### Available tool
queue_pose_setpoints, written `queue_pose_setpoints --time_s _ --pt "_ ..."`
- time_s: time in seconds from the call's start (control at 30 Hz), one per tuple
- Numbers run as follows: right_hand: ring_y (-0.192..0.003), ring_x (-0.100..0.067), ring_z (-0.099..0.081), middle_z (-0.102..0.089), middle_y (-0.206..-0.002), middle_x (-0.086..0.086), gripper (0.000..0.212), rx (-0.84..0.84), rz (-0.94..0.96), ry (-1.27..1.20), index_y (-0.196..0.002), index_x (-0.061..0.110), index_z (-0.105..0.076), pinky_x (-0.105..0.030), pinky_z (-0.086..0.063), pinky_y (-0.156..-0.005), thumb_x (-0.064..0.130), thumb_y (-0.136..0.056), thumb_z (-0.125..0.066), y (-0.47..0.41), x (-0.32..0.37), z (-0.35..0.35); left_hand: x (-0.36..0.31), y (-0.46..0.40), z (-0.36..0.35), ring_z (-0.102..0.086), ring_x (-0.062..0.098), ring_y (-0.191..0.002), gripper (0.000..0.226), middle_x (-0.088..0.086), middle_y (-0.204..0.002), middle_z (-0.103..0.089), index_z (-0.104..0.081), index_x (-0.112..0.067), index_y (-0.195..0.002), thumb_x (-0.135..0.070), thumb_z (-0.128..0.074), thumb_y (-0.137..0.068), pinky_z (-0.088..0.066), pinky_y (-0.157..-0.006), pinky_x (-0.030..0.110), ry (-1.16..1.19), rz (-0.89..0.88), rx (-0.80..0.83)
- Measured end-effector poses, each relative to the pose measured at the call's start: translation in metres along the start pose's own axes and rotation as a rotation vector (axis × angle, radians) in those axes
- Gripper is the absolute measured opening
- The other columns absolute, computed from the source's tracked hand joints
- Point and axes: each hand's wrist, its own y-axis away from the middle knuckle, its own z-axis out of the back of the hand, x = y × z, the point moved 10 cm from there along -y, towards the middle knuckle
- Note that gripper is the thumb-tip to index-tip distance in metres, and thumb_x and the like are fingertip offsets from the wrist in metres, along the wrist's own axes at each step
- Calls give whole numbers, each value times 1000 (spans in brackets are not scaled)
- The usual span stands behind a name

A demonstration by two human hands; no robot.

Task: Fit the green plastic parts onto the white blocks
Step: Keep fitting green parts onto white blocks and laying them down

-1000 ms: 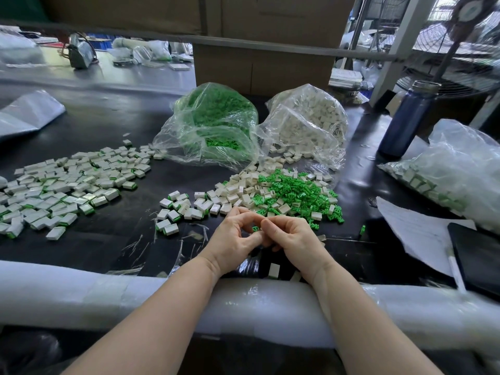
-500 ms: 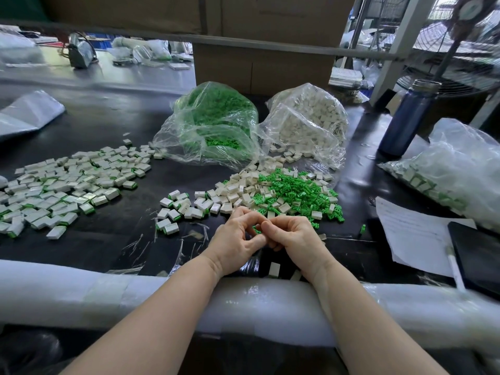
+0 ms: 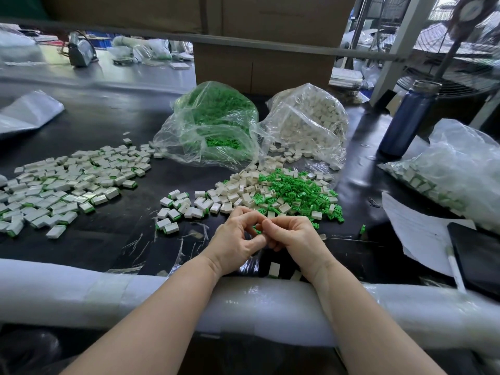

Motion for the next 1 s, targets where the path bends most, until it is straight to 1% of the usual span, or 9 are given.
queue_pose_setpoints --time_s 0.1,0.27,0.33,0.43,0.57,0.63,0.77,0.9,1.0 --pt "-50 -7 -45 -51 -58 -8 18 -1 0 5 -73 9 -68 -16 -36 -49 10 -88 -59 1 0 0 0 0 0 -55 15 -80 29 -9 -95 -47 -60 -36 -75 -8 -64 -80 -52 -83 47 -2 3 -4" --pt "-50 -8 -43 -51 -60 -9 17 7 9 22 -75 8 -68 -16 -36 -50 10 -89 -59 -1 0 0 0 0 0 -54 15 -79 29 -9 -94 -47 -57 -38 -73 -10 -64 -80 -49 -86 43 -57 4 -2" --pt "-51 -7 -43 -50 -62 -9 16 13 14 37 -77 6 -69 -16 -36 -50 9 -89 -59 -1 -1 0 -2 0 -1 -54 16 -80 24 -9 -92 -47 -56 -40 -72 -18 -63 -77 -48 -86 43 -73 10 4" --pt "-49 -6 -42 -50 -62 -9 16 10 18 40 -80 1 -70 -15 -35 -49 8 -89 -59 -2 -2 1 -2 0 -3 -54 18 -80 12 -8 -91 -46 -54 -41 -71 -30 -56 -68 -48 -86 43 -89 29 17" --pt "-51 -8 -42 -50 -65 -14 18 2 24 41 -82 -7 -69 -16 -35 -50 8 -88 -60 -2 -4 3 0 0 -5 -55 21 -81 12 -9 -91 -46 -53 -43 -70 -32 -54 -67 -47 -87 45 -97 32 24" --pt "-52 -9 -42 -50 -66 -14 18 -2 22 38 -81 -8 -68 -17 -35 -50 8 -87 -60 -2 -4 4 0 0 -6 -55 22 -82 12 -9 -91 -46 -52 -44 -69 -33 -53 -67 -47 -87 46 -98 29 29" --pt "-49 -6 -42 -50 -62 -10 17 -6 23 30 -75 -2 -69 -16 -35 -48 6 -87 -60 -2 -3 3 0 0 -6 -54 20 -80 11 -10 -91 -45 -52 -44 -69 -33 -53 -67 -47 -87 47 -102 30 39" --pt "-46 -5 -40 -50 -60 -8 19 -21 23 4 -81 -12 -68 -14 -34 -47 4 -87 -60 -3 -4 4 0 0 -7 -54 18 -80 10 -11 -90 -45 -51 -43 -71 -34 -52 -67 -46 -88 45 -129 27 40" --pt "-45 -4 -41 -51 -55 -5 18 -25 18 -18 -82 -12 -68 -13 -36 -46 4 -87 -60 -3 -4 5 1 -1 -7 -53 16 -80 9 -11 -91 -45 -50 -42 -71 -33 -52 -68 -45 -90 45 -140 24 44"
